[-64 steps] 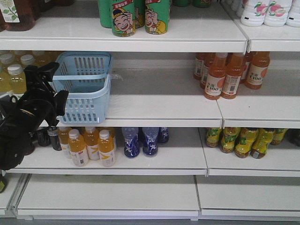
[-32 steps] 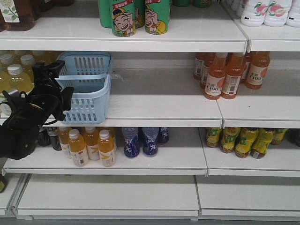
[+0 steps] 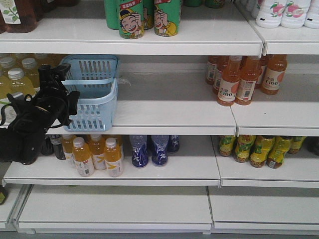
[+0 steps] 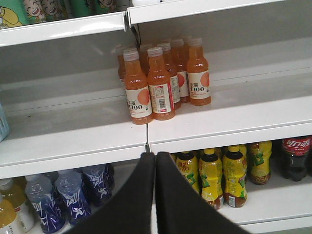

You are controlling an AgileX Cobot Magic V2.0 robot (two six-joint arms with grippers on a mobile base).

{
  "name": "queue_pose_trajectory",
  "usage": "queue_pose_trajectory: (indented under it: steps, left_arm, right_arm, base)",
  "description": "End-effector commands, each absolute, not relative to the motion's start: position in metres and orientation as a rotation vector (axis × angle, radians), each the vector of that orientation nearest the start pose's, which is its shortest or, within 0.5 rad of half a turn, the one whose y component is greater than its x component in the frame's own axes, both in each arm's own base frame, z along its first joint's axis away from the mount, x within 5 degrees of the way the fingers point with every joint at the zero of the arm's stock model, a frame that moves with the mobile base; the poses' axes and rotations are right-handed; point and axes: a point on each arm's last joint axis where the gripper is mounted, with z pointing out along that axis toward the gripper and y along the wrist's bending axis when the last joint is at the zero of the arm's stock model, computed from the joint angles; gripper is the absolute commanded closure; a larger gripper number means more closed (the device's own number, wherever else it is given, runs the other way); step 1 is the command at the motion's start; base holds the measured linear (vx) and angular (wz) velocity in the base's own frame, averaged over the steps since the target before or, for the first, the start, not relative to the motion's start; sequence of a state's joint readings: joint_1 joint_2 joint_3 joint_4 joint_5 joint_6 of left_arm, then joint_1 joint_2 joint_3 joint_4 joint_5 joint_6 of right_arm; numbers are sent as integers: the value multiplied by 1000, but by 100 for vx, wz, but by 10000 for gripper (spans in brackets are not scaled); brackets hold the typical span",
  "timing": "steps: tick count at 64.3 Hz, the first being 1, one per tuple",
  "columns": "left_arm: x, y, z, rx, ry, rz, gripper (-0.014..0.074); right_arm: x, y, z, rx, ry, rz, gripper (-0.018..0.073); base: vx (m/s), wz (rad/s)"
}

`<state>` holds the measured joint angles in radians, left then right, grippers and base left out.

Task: Place coke in basket with both arms
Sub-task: 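Close the left gripper on the basket handle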

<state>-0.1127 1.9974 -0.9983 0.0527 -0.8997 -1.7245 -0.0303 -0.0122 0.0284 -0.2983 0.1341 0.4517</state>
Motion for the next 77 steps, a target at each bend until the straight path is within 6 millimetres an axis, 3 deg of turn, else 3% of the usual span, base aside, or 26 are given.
queue_pose_trajectory:
  steps: [1, 59, 66, 77]
  left_arm:
    - [414, -50, 208, -1148, 1170, -1481, 7]
    - [446, -53, 205, -1151, 1146, -1500, 23]
    - [446, -54, 205, -1146, 1148, -1502, 81]
    - [446, -54, 206, -1144, 1147, -1503, 298]
  right_arm:
    - [56, -4, 193, 151, 1561, 64, 565]
    - [56, -4, 193, 151, 1561, 64, 565]
    - [56, -4, 193, 151, 1561, 64, 565]
    - [56, -4, 193, 151, 1561, 64, 565]
  base:
    - [0, 0]
    - [0, 0]
    - [0, 0]
    - [0, 0]
